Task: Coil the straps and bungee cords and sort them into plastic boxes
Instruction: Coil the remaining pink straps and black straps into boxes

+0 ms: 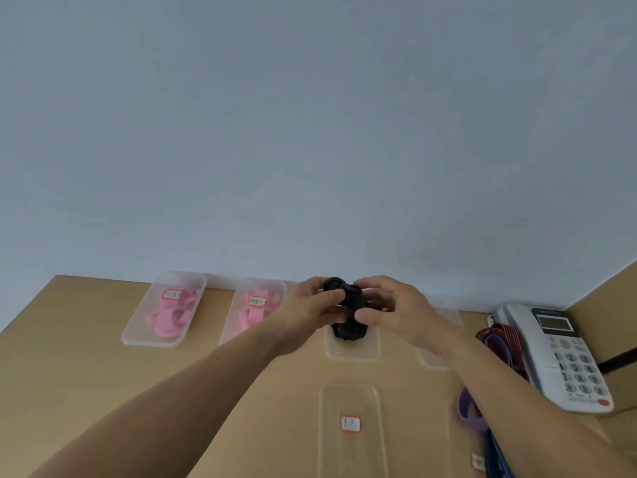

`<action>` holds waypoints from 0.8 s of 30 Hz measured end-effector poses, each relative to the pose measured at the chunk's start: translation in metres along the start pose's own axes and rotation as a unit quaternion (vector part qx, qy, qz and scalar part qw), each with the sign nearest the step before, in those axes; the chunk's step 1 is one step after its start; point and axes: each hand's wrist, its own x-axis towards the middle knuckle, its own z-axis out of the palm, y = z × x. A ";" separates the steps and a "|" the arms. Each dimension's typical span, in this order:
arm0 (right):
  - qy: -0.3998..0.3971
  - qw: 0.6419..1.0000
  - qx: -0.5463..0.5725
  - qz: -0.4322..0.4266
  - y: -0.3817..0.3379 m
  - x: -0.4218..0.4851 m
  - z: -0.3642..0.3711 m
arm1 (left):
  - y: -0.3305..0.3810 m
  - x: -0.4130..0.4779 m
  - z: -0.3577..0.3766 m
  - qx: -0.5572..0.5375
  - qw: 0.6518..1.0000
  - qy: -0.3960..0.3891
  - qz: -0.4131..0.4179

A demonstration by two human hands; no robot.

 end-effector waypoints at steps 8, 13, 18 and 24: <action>-0.083 0.979 -0.188 -0.018 0.046 0.054 -0.024 | -0.055 0.026 0.009 0.162 0.983 0.081 -0.021; -0.143 0.942 -0.298 -0.056 0.069 0.081 -0.016 | -0.084 0.038 -0.008 0.413 0.895 0.168 -0.034; -0.173 0.899 -0.382 -0.130 0.089 0.093 -0.010 | -0.100 0.040 -0.014 0.590 0.797 0.124 -0.041; -0.209 0.856 -0.423 -0.213 0.100 0.092 -0.013 | -0.107 0.036 -0.016 0.719 0.691 0.068 0.021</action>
